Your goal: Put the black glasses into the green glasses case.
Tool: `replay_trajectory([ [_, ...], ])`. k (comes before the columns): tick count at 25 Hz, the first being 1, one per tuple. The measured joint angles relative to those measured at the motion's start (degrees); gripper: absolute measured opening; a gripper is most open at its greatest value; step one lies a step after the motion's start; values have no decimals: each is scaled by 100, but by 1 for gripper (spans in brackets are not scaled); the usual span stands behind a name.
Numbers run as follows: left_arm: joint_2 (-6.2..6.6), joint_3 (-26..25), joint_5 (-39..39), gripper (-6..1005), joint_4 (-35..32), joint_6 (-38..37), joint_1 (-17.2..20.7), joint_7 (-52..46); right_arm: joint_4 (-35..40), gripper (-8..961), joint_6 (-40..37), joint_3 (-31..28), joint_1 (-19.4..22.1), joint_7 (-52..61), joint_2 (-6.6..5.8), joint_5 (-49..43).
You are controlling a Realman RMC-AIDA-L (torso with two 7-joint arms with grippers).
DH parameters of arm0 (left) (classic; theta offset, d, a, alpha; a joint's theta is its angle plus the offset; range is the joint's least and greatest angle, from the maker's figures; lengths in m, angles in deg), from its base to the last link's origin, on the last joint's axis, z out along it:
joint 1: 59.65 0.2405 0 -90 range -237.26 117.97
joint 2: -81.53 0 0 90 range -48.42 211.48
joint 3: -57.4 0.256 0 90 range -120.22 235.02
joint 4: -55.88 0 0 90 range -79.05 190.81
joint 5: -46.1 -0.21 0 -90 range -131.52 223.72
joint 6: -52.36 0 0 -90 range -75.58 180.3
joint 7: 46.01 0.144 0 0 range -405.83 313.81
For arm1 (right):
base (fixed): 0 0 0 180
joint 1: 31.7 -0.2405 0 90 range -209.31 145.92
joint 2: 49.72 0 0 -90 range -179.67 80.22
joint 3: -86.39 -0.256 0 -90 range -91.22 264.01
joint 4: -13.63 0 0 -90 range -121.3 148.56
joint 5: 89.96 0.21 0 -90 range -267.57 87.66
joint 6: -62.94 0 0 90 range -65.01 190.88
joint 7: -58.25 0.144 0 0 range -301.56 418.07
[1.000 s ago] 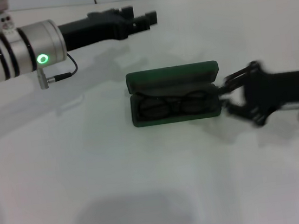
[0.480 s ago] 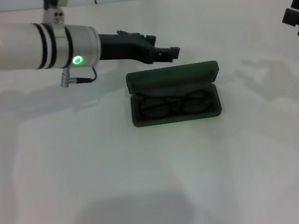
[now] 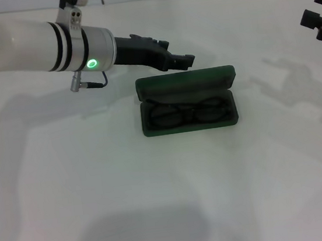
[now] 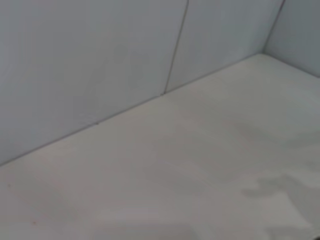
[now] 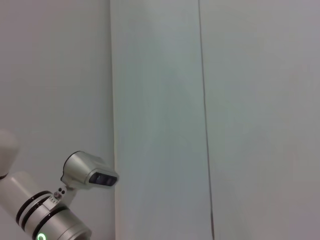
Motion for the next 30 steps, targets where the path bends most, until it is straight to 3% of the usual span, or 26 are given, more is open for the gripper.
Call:
replay_trajectory([
  [5, 0, 78, 30, 787, -46, -154, 41, 12, -4, 555, 66, 4, -20, -19, -1, -17],
  [13, -38, 427, 177, 787, -219, -447, 414, 507, -17, 582, 423, 117, -78, -26, 19, -34],
  [17, -51, 1062, 629, 787, -242, -421, 630, 1011, -23, 595, 580, 172, -108, -26, 16, -33],
  [23, -38, 1156, 1356, 786, -359, -517, 915, 1736, -25, 616, 421, 271, -111, -80, 5, -39],
  [26, 5, 1093, 2321, 786, -530, -1128, 1264, 2561, -25, 626, 37, 630, -107, -286, -28, -48],
  [30, 121, 760, 3426, 786, -786, -2857, 1906, 3707, -98, 639, -322, 862, -211, -382, -18, -41],
])
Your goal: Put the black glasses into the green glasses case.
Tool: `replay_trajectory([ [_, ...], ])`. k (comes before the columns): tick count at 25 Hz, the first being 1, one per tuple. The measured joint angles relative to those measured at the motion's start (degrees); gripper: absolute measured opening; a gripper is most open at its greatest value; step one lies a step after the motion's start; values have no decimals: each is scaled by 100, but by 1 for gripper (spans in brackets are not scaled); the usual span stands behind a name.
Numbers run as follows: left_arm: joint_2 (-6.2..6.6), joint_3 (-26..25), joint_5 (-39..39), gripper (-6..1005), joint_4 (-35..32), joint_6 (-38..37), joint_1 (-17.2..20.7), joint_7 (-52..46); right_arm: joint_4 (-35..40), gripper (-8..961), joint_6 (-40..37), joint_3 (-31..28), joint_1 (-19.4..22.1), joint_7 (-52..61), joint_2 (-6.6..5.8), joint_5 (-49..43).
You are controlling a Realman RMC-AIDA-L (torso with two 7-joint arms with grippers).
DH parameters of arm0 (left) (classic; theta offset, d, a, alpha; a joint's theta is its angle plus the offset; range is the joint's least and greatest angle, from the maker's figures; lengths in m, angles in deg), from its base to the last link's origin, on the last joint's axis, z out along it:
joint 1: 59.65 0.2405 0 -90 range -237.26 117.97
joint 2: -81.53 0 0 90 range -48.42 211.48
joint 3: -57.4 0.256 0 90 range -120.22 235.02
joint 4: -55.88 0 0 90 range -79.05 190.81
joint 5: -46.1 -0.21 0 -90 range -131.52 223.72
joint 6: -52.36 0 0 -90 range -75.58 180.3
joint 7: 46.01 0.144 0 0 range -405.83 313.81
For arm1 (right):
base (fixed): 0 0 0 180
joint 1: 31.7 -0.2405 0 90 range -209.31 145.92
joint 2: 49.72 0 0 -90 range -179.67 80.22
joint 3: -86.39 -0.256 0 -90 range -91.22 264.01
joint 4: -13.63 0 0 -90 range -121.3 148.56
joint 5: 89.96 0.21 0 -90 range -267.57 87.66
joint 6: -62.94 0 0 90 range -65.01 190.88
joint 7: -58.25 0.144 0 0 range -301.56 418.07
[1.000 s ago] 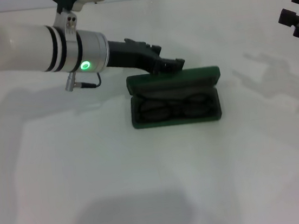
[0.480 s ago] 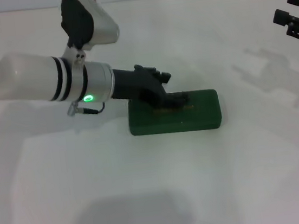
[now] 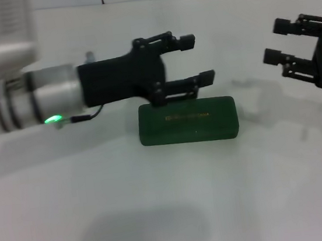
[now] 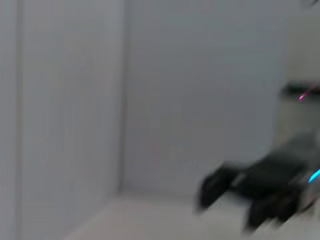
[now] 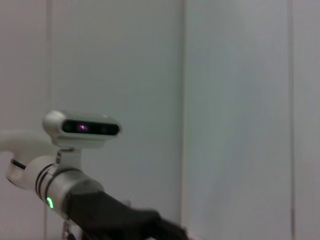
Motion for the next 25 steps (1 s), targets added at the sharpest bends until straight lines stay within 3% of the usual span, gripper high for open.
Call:
replay_trajectory([
  [3, 103, -350, 113, 787, -18, -833, 246, 111, -131, 649, -44, 288, -157, 43, 4, -8],
  [5, 178, -460, 78, 799, 28, -1023, 366, 143, -175, 656, -51, 847, -329, 44, -11, -16],
  [6, 178, -460, 78, 811, 28, -1023, 366, 143, -177, 695, -52, 907, -347, 36, -10, -18],
  [8, 293, -448, 4, 836, 76, -1370, 613, 262, -185, 772, -52, 1126, -418, -29, 3, -18],
  [10, 295, -447, -36, 860, 80, -1552, 725, 407, -224, 850, -49, 1225, -436, -191, 47, 0],
  [17, 225, -472, -31, 879, 63, -1943, 1250, 981, -728, 849, -42, 1257, -570, -540, 64, 186],
  [25, 267, -481, -71, 882, 83, -2117, 1432, 1126, -812, 849, -75, 1414, -656, -740, 77, 197],
])
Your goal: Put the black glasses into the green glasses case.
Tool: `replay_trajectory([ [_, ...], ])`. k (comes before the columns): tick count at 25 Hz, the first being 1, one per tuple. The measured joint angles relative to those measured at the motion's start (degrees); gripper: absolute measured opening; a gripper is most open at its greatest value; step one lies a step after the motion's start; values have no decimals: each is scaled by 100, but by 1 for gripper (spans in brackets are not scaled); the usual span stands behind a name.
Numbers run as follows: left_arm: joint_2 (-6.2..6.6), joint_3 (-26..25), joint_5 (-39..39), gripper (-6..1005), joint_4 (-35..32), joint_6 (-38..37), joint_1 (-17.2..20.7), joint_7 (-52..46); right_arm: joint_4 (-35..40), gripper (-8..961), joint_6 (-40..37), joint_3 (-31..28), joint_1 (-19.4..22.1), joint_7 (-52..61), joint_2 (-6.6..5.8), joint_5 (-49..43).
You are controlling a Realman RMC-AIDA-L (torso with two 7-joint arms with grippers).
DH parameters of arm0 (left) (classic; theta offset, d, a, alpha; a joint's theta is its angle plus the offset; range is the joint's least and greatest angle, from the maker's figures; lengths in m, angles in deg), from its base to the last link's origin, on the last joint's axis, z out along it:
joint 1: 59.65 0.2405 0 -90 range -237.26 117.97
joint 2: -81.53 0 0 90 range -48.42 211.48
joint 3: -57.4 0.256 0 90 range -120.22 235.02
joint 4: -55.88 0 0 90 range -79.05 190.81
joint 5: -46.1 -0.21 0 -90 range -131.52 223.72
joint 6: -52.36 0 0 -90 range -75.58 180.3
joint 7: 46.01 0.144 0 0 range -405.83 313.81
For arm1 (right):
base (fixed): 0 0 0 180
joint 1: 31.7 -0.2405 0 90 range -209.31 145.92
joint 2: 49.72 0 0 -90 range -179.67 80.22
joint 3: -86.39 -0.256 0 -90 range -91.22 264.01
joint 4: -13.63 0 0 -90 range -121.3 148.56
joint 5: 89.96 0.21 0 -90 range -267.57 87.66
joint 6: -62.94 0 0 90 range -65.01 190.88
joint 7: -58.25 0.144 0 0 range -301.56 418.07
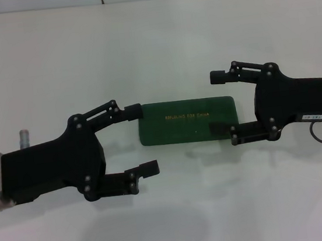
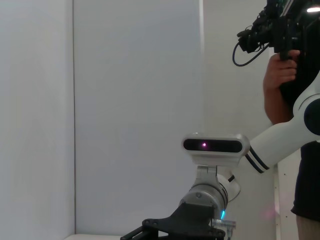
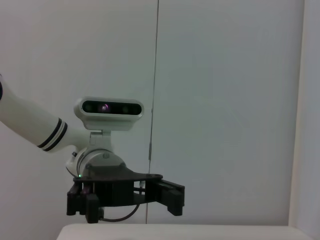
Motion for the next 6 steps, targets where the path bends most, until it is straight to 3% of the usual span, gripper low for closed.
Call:
replay_trajectory([
  [6, 1, 0, 0, 882, -8, -12, 69, 80, -4, 849, 42, 48, -14, -20, 0, 1],
])
